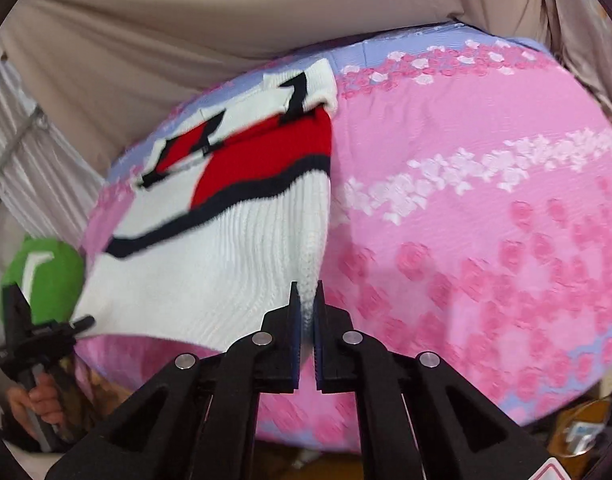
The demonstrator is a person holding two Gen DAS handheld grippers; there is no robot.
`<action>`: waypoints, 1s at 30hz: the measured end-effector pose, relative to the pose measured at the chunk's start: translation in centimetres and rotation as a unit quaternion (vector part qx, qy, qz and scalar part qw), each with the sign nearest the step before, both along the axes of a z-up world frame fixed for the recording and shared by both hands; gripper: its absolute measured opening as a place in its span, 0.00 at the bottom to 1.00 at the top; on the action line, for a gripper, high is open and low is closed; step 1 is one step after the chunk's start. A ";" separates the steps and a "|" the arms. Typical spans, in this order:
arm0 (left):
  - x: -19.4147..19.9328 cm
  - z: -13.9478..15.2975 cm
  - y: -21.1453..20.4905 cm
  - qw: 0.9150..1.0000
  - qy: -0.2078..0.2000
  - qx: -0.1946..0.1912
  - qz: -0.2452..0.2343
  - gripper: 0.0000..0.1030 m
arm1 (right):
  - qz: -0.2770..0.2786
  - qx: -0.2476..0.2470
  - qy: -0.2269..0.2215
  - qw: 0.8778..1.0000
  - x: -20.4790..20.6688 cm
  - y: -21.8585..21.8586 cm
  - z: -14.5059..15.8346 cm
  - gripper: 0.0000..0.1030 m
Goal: Fold small clothes
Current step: 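Fold the hem up toward the collar with both tools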
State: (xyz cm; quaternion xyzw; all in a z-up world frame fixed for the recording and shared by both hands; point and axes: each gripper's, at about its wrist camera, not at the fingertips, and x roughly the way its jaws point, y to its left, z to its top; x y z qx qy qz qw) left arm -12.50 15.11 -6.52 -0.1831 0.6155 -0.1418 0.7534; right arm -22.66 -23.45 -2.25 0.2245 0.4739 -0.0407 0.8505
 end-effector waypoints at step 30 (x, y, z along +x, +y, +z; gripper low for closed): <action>8.6 -3.7 -1.1 0.998 -0.016 0.011 0.053 0.07 | -0.044 0.103 0.045 0.993 4.8 -3.0 -8.6 0.04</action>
